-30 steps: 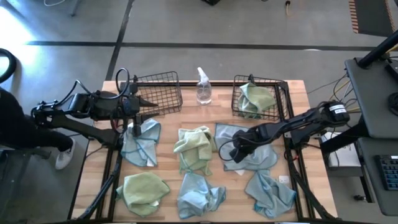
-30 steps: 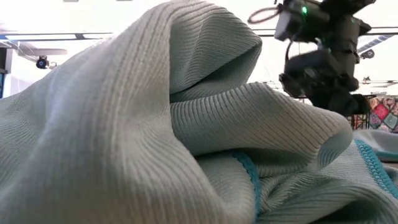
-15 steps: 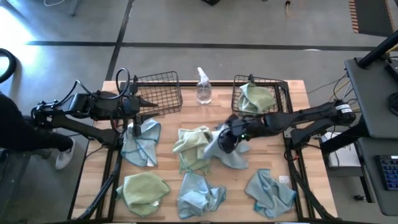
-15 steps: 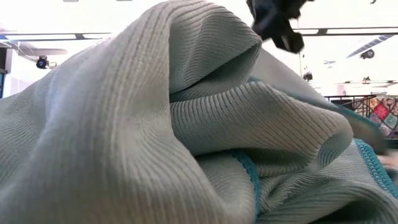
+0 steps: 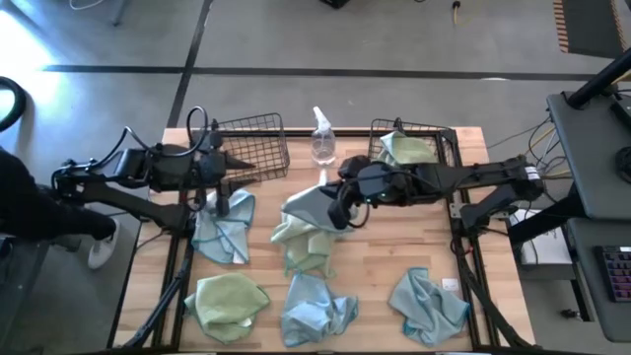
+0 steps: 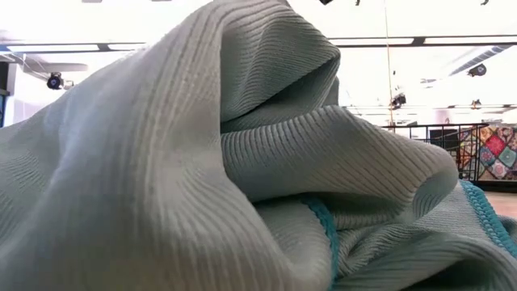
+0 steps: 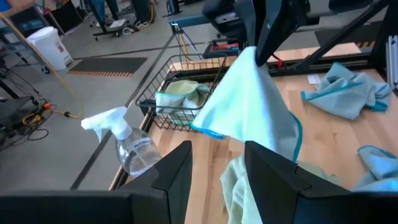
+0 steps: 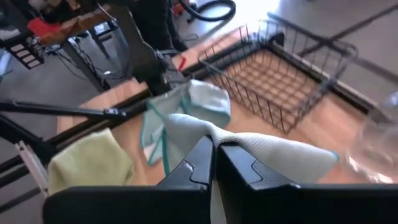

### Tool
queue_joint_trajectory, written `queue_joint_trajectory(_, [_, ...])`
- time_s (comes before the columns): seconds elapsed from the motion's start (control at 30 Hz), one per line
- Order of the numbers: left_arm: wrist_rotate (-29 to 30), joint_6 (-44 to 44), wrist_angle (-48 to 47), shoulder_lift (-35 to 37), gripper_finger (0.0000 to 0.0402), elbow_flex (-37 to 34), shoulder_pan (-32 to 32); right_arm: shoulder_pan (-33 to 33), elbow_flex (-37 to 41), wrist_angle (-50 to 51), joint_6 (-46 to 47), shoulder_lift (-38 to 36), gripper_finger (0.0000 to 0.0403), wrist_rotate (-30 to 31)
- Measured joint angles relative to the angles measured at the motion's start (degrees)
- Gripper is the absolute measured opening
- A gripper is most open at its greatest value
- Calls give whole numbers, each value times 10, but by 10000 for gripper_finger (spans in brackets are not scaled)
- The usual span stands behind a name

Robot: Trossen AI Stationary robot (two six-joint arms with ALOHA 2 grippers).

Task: Sort microfiber towel by color & place in baskets
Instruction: Put the blue microfiber cloth into the left wire basket

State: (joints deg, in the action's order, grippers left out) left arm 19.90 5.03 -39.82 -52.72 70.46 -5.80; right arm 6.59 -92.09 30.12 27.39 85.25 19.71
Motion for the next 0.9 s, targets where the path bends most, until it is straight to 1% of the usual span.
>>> queue_joint_trajectory(0.33, [0, 16, 56, -52, 132, 0, 0, -20, -165, 7, -108, 113, 9, 0])
queue_joint_trajectory(0.53, [22, 18, 71, -71, 133, 0, 1, -32, -272, 69, -146, 171, 9, 1])
queue_joint_trajectory(0.7, [49, 18, 72, -63, 133, 0, 1, -35, -331, 122, -153, 202, 9, 13])
queue_joint_trajectory(0.9, [51, 16, 73, -54, 132, 0, 1, -35, -370, 129, -169, 219, 9, 13])
